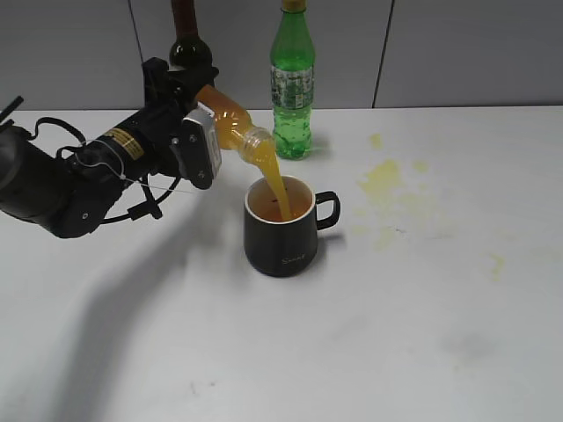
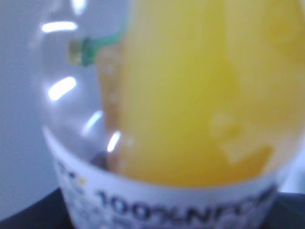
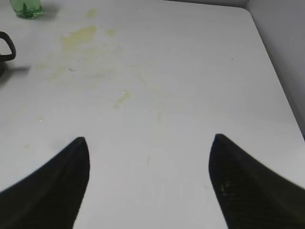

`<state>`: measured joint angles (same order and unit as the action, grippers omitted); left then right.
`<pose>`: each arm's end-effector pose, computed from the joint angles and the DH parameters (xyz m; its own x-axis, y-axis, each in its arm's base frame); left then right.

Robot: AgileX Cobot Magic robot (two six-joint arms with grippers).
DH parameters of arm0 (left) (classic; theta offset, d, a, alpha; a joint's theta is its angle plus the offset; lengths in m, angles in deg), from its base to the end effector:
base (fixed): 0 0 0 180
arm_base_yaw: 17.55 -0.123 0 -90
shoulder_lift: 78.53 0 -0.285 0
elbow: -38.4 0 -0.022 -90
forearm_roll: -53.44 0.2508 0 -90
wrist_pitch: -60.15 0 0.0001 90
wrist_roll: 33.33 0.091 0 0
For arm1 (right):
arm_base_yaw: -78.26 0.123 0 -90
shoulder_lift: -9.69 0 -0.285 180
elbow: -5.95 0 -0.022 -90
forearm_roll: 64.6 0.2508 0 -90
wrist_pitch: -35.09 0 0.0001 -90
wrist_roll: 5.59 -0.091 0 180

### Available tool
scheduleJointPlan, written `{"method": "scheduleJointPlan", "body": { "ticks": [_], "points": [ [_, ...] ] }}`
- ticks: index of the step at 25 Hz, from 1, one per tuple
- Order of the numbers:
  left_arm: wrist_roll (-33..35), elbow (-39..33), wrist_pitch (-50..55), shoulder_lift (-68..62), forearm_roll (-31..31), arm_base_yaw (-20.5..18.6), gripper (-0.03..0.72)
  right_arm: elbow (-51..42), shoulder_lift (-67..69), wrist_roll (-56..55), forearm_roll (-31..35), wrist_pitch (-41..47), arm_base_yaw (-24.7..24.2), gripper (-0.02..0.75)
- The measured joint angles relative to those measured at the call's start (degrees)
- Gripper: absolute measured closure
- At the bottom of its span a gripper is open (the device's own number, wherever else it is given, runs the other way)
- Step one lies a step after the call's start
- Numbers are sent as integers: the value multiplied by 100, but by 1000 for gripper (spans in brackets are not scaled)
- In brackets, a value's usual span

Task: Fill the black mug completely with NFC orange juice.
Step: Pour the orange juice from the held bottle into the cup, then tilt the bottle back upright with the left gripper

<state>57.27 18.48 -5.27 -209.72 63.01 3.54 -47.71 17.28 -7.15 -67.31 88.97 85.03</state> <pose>0.3849 -0.1632 0.1347 0.4896 0.8672 0.0907 -0.1049 -0.0447 0.9935 0.0094 -0.0024 0.2619 -0.4212 -0.0507 -0.9056 -0.0837 0.9963 -0.0168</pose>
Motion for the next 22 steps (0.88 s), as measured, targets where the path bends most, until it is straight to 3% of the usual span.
{"method": "scheduleJointPlan", "body": {
  "ticks": [22],
  "points": [
    [792,23,-38,0,49,0,222,0,0,0,0,0,0,146]
  ]
}}
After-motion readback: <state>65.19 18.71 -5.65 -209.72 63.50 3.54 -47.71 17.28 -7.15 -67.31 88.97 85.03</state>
